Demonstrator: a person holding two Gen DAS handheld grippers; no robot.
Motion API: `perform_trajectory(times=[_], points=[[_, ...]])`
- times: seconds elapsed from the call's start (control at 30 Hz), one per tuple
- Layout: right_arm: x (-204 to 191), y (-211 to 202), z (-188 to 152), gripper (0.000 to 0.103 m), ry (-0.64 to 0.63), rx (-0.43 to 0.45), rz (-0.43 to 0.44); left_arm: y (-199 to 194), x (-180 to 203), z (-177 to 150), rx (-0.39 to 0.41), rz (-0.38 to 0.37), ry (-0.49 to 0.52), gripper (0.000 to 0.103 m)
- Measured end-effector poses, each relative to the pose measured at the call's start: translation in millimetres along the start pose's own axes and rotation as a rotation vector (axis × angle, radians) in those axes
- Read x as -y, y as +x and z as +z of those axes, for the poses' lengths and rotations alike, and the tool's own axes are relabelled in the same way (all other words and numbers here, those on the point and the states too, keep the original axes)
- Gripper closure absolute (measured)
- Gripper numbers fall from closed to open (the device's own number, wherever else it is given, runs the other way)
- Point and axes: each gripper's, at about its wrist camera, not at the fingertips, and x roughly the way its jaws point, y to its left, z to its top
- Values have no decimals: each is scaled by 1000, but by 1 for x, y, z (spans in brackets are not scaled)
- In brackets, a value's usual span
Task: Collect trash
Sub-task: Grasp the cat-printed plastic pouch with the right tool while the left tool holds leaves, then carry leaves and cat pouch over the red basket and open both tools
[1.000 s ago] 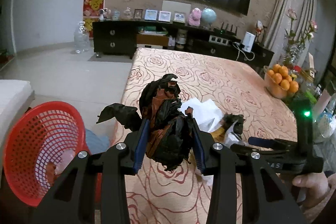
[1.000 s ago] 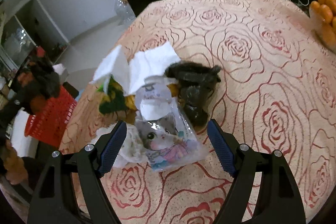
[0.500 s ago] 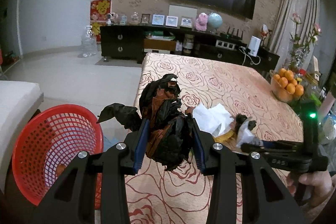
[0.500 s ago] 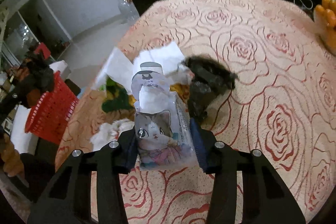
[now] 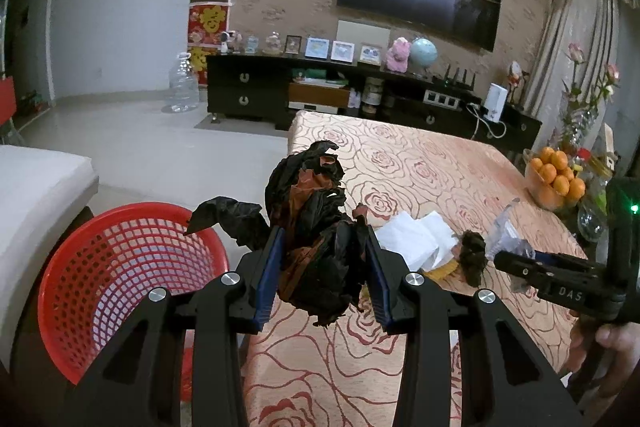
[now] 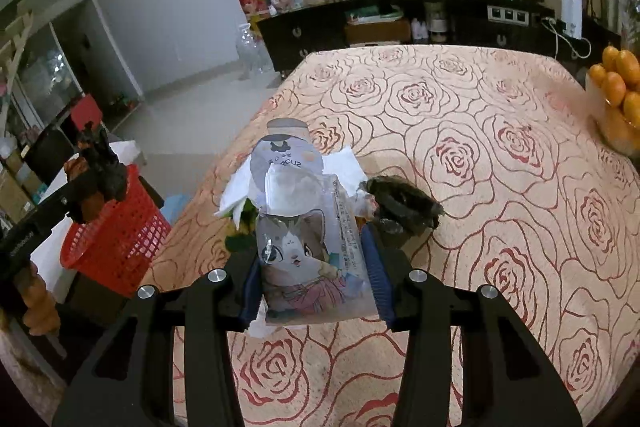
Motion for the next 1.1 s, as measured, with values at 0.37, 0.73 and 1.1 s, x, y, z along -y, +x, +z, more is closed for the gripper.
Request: perform_trajectory(times=[0.37,0.73,1.1], points=[[-19,2,4,59,-32,13,2,-10,-18,4,15,57,-37,66],[-47,7,13,59,-68,33,21,-16,-37,8,26,136,-70,66],[-93,16,27,59,-141,53,66,-23,-65,9,35,243,-114,66]])
